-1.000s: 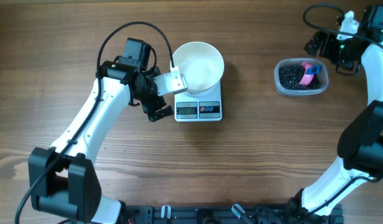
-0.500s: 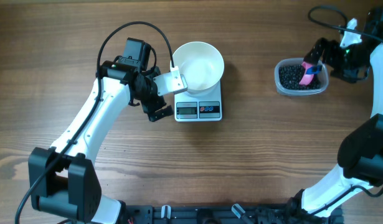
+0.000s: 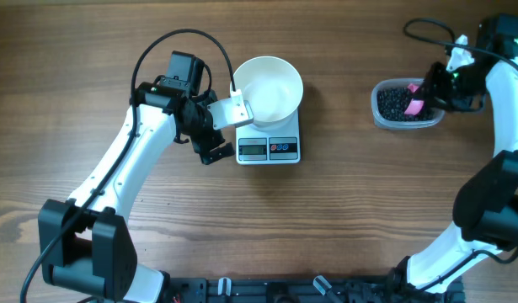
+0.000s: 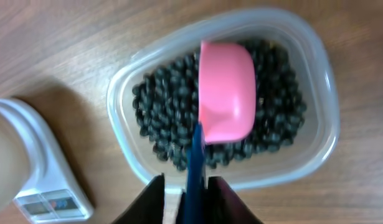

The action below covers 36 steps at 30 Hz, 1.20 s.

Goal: Scoop item into bowl and weigh 150g on scale
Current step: 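Drag the pink scoop through the black beans with the right gripper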

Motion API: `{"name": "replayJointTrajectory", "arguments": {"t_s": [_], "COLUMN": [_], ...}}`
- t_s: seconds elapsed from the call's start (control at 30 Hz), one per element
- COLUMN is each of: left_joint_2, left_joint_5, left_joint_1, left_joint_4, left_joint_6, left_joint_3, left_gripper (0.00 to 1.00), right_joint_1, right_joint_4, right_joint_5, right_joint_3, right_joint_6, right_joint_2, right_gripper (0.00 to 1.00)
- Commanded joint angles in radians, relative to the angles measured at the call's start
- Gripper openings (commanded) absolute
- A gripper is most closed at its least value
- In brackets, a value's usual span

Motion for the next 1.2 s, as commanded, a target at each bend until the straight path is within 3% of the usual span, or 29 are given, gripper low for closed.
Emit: {"name": "replayJointTrajectory", "arguments": {"t_s": [0.0,0.3,0.6,0.8,0.97,1.1,1.17], "left_joint_2": [0.004,0.004,0.004,0.004,0.004,0.004,0.004], "left_joint_5": [0.027,0.027,0.027,0.027,0.027,0.027,0.027], "left_joint_1": [0.002,0.002,0.002,0.002,0.002,0.002,0.002], "left_joint_4": [-0.001,-0.001,-0.001,-0.001,-0.001,-0.001,-0.001], "left_joint_6": [0.019,0.019,0.019,0.019,0.019,0.019,0.019], "left_joint_3": [0.005,0.005,0.005,0.005,0.005,0.005,0.005], "left_gripper": [1.00,1.00,1.00,1.00,0.99,1.00,1.00], "right_joint_1": [0.026,0.034,0.034,0.032,0.032,0.033,0.033], "right_joint_4": [0.052,0.170,0.144,0.272,0.179,0.122,0.113], "right_joint_5": [0.075,0.197,0.103,0.104,0.103,0.101,0.072], "right_joint_3": [-0.004,-0.004,-0.055,-0.074,0.033,0.039,0.039], "right_joint_6": [0.023,0.020,0.020,-0.115,-0.138,-0.187,-0.213], "right_joint_2": [-0.012,-0.012,-0.012,-0.013,-0.013,-0.009,-0.005], "right_gripper": [0.17,0.15,0.47,0.52,0.71,0.78,0.76]}}
